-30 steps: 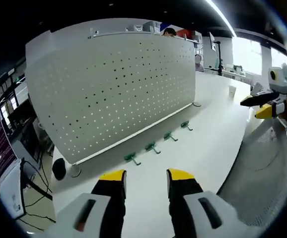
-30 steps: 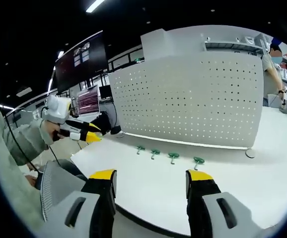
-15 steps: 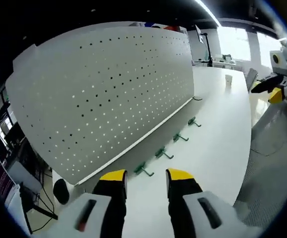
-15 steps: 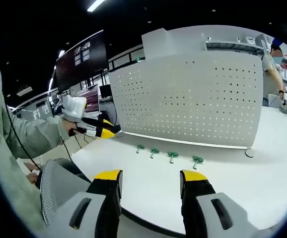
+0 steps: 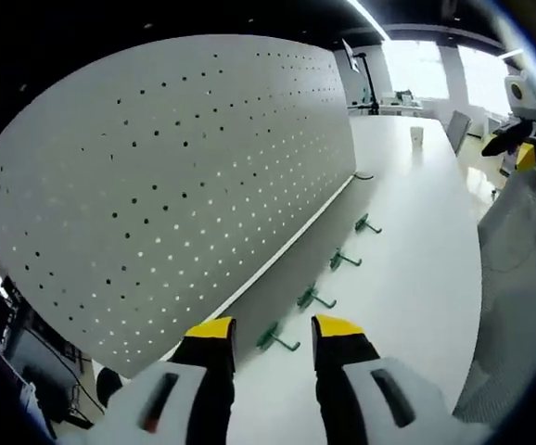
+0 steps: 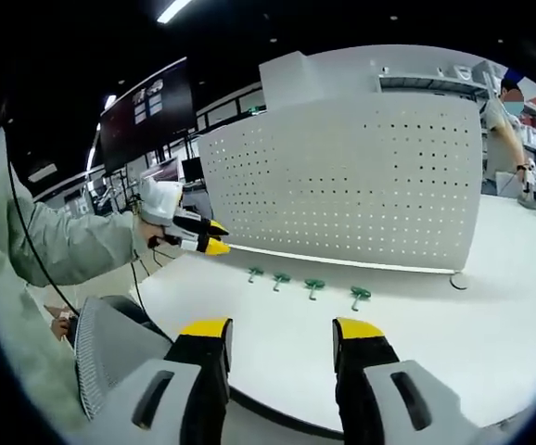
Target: Insert the hook assembly into the mounting plate slot until the hook locks in place.
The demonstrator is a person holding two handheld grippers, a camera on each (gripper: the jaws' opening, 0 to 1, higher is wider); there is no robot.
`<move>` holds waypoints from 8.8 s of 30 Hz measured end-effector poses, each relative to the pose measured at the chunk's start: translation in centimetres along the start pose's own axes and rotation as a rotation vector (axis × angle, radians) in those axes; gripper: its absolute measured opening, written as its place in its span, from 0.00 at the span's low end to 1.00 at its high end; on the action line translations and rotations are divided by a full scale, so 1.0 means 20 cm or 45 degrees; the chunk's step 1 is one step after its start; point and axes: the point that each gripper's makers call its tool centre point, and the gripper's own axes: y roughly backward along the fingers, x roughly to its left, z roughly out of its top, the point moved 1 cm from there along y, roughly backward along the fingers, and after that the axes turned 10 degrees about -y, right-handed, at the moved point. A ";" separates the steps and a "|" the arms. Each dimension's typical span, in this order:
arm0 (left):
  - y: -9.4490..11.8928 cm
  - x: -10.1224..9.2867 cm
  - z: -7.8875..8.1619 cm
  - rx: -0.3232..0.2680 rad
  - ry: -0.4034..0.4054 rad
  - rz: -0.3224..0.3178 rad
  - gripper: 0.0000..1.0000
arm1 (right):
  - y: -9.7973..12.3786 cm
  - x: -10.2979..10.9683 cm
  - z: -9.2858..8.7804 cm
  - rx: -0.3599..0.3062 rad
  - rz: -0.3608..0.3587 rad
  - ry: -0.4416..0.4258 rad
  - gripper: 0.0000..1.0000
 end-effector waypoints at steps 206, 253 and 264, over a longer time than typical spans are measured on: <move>0.64 -0.19 0.78 -0.828 0.433 0.125 0.02 | -0.16 0.45 0.49 -0.258 0.261 -0.006 0.38; 0.87 -0.32 1.08 -1.011 0.302 0.125 0.02 | -0.14 0.80 0.85 -0.529 0.468 0.008 0.03; 0.86 -0.33 1.08 -0.968 0.258 0.156 0.04 | -0.13 0.81 0.84 -0.547 0.459 0.058 0.02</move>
